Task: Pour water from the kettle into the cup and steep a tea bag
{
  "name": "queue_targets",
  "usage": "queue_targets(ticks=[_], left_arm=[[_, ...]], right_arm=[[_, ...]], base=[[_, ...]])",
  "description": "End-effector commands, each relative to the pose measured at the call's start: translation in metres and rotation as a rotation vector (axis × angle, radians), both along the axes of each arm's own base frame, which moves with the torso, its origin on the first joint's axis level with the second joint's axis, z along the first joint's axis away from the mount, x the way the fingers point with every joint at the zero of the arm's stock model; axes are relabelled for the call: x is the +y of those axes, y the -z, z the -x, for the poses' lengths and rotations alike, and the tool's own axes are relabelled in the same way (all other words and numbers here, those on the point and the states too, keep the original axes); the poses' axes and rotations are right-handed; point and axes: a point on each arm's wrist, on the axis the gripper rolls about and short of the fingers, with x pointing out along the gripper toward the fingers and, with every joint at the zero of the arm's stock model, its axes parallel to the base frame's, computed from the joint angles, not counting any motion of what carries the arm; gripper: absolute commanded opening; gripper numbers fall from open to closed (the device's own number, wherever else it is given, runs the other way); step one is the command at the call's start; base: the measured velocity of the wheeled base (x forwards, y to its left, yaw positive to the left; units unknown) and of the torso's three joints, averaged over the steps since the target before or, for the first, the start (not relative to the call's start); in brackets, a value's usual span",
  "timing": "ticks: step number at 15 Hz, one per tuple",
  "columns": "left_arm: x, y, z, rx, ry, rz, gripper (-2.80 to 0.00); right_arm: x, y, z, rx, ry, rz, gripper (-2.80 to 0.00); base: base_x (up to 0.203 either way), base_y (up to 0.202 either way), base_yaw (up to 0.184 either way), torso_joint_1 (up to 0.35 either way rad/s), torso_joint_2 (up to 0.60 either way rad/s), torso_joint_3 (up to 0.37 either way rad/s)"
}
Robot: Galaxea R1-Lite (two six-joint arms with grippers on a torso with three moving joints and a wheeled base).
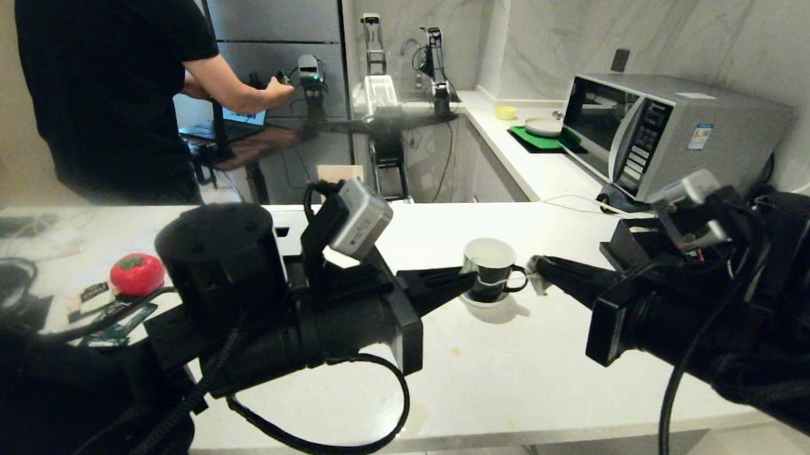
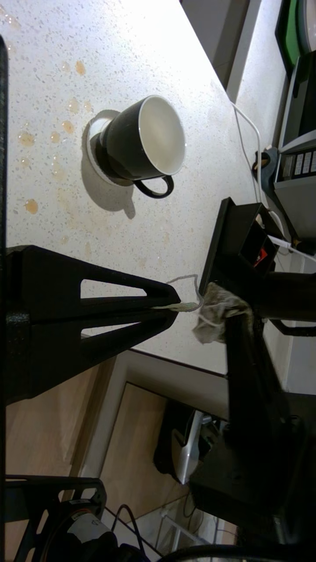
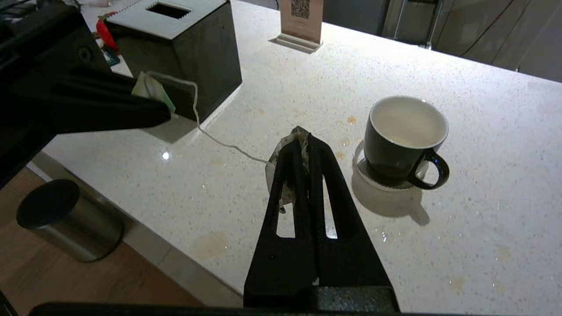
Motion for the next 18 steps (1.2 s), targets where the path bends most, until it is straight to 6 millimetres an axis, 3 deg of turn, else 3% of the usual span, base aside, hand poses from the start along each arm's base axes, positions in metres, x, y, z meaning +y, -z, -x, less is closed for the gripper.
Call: queue_targets(ticks=[1, 14, 15, 18], left_arm=[[-0.0003, -0.0001, -0.0002, -0.003, 0.002, 0.003, -2.8], [-0.0032, -0.0062, -0.0039, -0.019, 0.001, 0.023, -2.8], [-0.0031, -0.0066, -0.0038, -0.021, 0.001, 0.023, -2.8], [-0.0025, -0.0048, -0.0031, -0.016, 0.001, 0.018, -2.8]], right_arm=[[-0.0009, 0.0042, 0.0014, 0.009, -0.001, 0.008, -2.8], [0.0037, 0.0107, 0.006, 0.028, -0.034, 0.023, -2.8], [0.0031, 0.0108, 0.0066, 0.03, -0.034, 0.021, 0.0], [0.0026, 0.0121, 0.0071, 0.028, -0.034, 0.031, 0.0]], base=[[0.0, 0.0, 0.0, 0.0, 0.0, 0.0], [0.0, 0.0, 0.0, 0.0, 0.0, 0.0], [0.0, 0.0, 0.0, 0.0, 0.0, 0.0], [0.0, 0.0, 0.0, 0.0, 0.0, 0.0]])
